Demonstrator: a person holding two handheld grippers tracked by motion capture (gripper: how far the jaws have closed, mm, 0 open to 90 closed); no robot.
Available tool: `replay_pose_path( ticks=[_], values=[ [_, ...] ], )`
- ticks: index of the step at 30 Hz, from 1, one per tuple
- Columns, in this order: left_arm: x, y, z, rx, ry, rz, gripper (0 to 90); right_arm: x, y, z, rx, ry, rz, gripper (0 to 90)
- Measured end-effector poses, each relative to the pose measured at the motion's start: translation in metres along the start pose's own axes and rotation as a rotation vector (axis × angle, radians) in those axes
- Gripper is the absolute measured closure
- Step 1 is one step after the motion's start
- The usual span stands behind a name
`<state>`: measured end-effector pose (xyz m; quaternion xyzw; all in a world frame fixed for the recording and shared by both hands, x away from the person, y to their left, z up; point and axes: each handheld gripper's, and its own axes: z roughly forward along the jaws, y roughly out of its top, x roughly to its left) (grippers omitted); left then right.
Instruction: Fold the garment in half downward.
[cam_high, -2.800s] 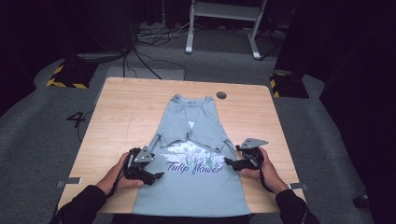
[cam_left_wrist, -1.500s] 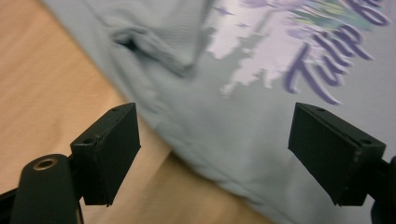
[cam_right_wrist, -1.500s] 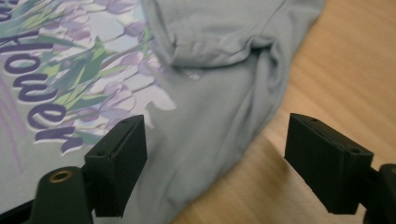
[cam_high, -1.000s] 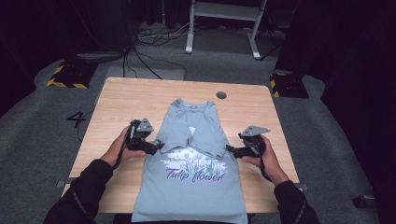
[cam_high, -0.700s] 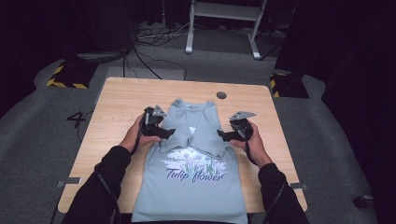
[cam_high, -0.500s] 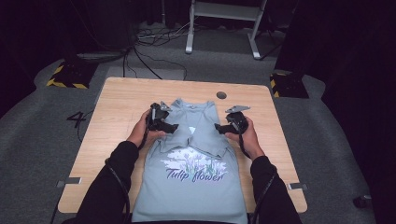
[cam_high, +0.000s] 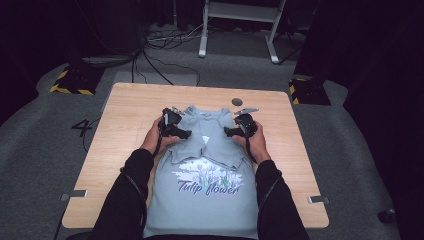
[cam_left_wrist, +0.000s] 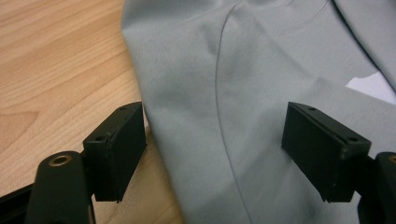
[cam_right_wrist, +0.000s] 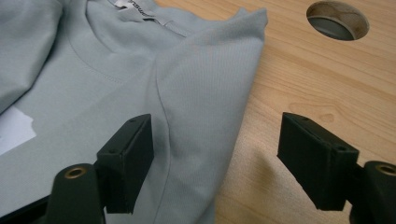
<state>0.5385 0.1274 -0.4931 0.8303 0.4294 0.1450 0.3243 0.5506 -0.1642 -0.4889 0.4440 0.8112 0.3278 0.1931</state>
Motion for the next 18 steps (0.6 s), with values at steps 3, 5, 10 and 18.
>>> replay_pose_path(
  ticks=[3,5,10,18],
  values=[
    [-0.001,0.004,0.002,0.005,0.035,-0.010,24.0,-0.001,0.001,0.004,0.004,-0.017,0.017,27.0],
    [-0.003,0.006,0.004,0.000,0.044,-0.024,27.0,-0.002,0.002,0.006,0.002,-0.018,0.034,27.4],
    [-0.004,0.011,0.007,0.008,0.036,-0.041,33.9,0.004,0.006,0.012,0.006,-0.013,0.032,28.3],
    [-0.006,0.012,0.006,0.018,0.029,-0.025,40.5,0.008,0.008,0.017,0.015,-0.007,0.060,29.4]
  ],
)
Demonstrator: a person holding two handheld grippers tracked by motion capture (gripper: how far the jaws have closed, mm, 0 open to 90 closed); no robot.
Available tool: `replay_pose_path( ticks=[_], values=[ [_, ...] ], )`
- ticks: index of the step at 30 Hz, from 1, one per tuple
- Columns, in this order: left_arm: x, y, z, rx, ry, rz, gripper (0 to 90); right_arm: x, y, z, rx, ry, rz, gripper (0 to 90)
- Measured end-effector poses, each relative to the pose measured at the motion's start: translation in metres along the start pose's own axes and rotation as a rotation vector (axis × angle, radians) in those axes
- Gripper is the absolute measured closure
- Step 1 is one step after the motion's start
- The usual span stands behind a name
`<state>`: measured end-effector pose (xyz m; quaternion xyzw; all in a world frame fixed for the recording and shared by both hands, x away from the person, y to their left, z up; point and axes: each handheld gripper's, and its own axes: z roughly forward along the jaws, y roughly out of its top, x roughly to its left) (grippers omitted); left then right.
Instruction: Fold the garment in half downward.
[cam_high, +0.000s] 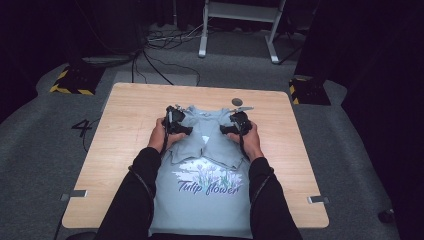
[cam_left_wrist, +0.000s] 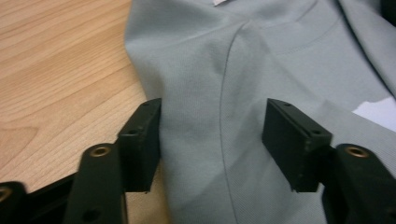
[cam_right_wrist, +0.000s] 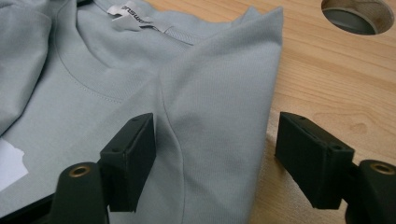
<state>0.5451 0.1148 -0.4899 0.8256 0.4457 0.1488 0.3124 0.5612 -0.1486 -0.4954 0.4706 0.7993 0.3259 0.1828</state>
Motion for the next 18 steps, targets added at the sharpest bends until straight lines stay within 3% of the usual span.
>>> replay_pose_path(
  ticks=[4,7,11,12,13,14,16,18],
  values=[
    [-0.004,0.005,-0.001,0.029,-0.041,0.035,60.1,0.003,0.003,-0.002,0.020,0.026,-0.017,41.8],
    [-0.010,0.009,-0.001,0.052,-0.040,0.077,75.9,0.005,0.005,-0.002,0.029,0.040,-0.031,50.4],
    [-0.012,0.011,0.000,0.061,-0.028,0.066,80.9,0.009,0.007,-0.003,0.039,0.063,-0.043,65.2],
    [-0.012,0.012,0.000,0.063,-0.028,0.055,80.2,0.010,0.008,-0.003,0.040,0.068,-0.048,67.6],
    [-0.011,0.013,0.001,0.066,0.008,0.031,73.4,0.011,0.008,-0.002,0.042,0.070,-0.051,67.9],
    [-0.010,0.014,0.001,0.063,0.044,0.013,57.4,0.011,0.009,-0.002,0.044,0.070,-0.049,65.6],
    [-0.005,0.014,0.000,0.005,0.038,-0.035,43.4,0.010,0.010,-0.001,0.038,0.040,-0.039,50.6],
    [-0.001,0.015,-0.002,-0.036,0.050,-0.089,36.8,0.008,0.010,0.000,0.019,0.049,-0.015,48.0]
  ],
)
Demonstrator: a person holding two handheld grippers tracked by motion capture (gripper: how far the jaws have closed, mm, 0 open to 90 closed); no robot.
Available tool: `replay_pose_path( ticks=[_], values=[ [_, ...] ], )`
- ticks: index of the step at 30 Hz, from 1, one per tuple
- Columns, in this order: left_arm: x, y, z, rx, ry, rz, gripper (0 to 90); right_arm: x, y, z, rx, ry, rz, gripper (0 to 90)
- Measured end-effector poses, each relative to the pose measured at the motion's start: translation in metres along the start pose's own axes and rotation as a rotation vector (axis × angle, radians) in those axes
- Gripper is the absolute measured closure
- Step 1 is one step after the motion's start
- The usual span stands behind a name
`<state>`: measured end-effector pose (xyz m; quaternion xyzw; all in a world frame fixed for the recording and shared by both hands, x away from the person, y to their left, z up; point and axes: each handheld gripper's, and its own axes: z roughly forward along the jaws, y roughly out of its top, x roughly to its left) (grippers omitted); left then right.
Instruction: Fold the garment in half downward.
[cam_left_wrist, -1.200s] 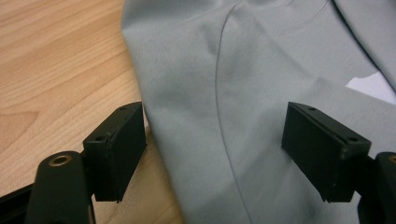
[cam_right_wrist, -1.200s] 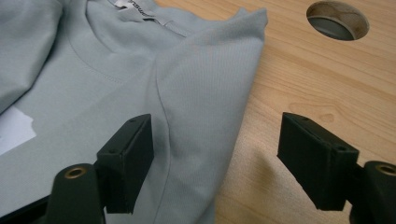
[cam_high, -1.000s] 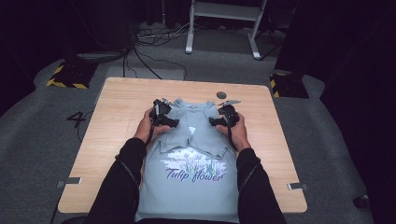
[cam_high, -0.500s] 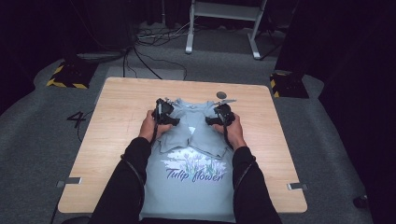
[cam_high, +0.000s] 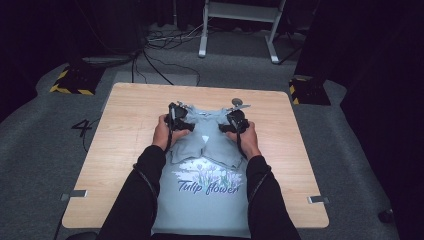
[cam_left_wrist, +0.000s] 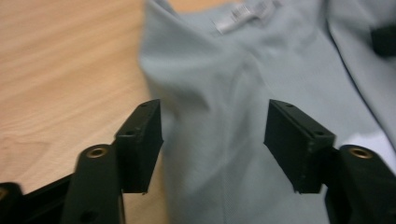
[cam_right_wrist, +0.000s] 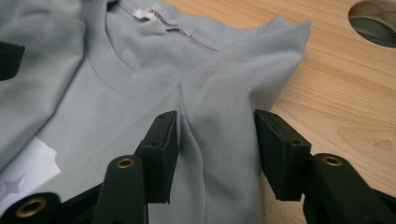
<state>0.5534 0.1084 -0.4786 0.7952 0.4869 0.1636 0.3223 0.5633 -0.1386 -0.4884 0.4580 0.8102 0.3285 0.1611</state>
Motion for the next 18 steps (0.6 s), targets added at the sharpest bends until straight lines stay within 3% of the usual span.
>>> replay_pose_path(
  ticks=[1,2,4,7,9,15,18],
  values=[
    [0.002,0.001,0.000,-0.005,-0.022,-0.024,39.6,-0.001,0.000,0.001,-0.002,-0.003,0.008,44.4],
    [0.002,0.001,0.001,-0.008,-0.025,-0.019,39.7,-0.002,0.000,0.002,-0.005,-0.014,0.015,40.7],
    [0.000,0.002,0.005,0.016,0.008,-0.020,37.8,-0.003,0.001,0.003,-0.015,-0.018,0.033,35.6],
    [-0.004,0.004,0.011,0.027,0.009,-0.007,38.7,-0.005,0.004,0.004,-0.040,-0.036,0.066,30.4],
    [-0.007,0.006,0.014,0.041,0.019,0.004,39.1,-0.006,0.007,0.003,-0.056,-0.023,0.077,27.7],
    [-0.006,0.008,0.013,0.085,0.030,0.028,50.4,-0.004,0.009,0.009,-0.040,-0.060,0.099,28.4],
    [-0.005,0.007,0.011,0.093,0.004,0.050,59.7,-0.002,0.010,0.014,-0.007,-0.065,0.109,32.2]
  ],
)
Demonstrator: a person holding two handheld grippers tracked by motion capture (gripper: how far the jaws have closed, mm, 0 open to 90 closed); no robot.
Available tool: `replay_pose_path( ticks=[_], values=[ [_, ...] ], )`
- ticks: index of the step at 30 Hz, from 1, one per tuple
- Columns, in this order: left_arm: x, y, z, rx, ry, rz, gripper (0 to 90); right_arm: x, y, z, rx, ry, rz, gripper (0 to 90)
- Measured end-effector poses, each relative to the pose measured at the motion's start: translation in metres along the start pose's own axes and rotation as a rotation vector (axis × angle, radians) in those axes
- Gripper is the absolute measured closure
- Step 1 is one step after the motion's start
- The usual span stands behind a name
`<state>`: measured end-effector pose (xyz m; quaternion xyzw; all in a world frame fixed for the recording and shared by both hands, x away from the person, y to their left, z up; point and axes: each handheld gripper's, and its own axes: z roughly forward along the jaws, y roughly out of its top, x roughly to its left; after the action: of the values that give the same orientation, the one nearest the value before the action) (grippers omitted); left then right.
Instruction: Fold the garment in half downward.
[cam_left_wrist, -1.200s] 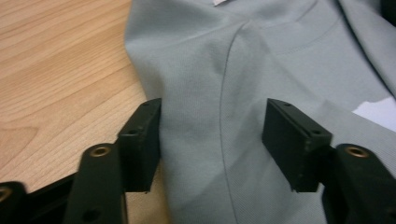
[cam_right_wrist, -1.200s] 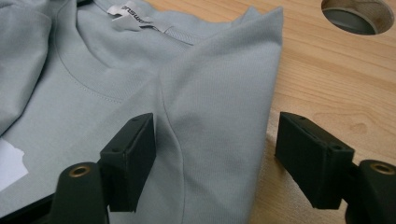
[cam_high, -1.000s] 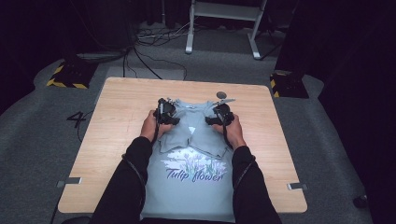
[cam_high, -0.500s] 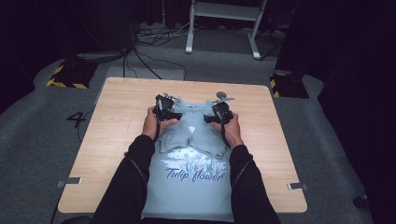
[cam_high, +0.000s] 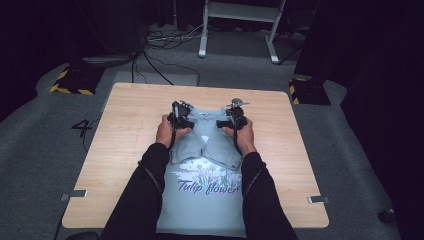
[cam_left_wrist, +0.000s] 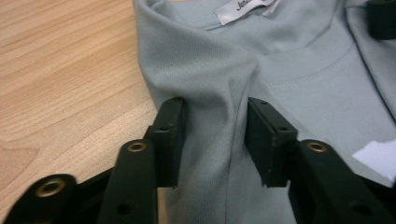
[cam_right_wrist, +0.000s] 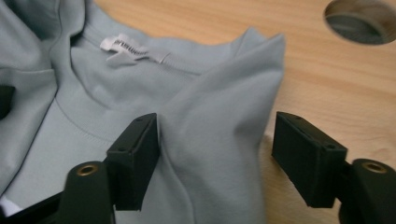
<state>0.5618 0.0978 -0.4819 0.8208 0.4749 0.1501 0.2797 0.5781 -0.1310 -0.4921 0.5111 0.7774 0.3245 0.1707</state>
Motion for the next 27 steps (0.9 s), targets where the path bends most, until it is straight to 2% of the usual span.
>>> replay_pose_path(
  ticks=[1,4,5,7,11,15,18,21,26,27],
  values=[
    [0.000,0.000,-0.001,0.004,-0.003,0.006,62.8,0.002,0.000,0.001,-0.002,-0.009,-0.010,33.1],
    [0.001,-0.002,-0.003,0.007,-0.005,0.024,79.0,0.005,0.002,-0.001,0.012,0.015,-0.028,50.5],
    [0.001,-0.003,-0.003,0.003,-0.012,0.016,83.1,0.007,0.002,-0.002,0.022,0.010,-0.042,54.3],
    [0.000,-0.003,-0.003,0.004,-0.018,0.022,84.1,0.010,0.003,-0.003,0.031,0.032,-0.047,65.3],
    [-0.001,-0.002,-0.005,0.006,-0.005,0.040,84.4,0.014,0.003,-0.004,0.028,0.048,-0.073,77.0],
    [-0.003,-0.001,-0.008,-0.007,-0.012,0.056,84.5,0.016,0.003,-0.007,0.020,0.058,-0.091,79.7],
    [-0.003,0.000,-0.015,-0.027,-0.024,0.076,84.5,0.015,0.004,-0.013,-0.009,0.070,-0.103,79.9],
    [-0.004,0.001,-0.025,-0.043,-0.044,0.105,84.6,0.013,0.004,-0.020,-0.034,0.095,-0.123,80.0],
    [-0.010,-0.001,-0.043,-0.068,-0.086,0.164,84.6,0.013,0.003,-0.038,-0.071,0.173,-0.165,80.1],
    [-0.011,-0.002,-0.045,-0.073,-0.093,0.161,84.6,0.012,0.001,-0.041,-0.073,0.178,-0.173,80.1]
  ],
)
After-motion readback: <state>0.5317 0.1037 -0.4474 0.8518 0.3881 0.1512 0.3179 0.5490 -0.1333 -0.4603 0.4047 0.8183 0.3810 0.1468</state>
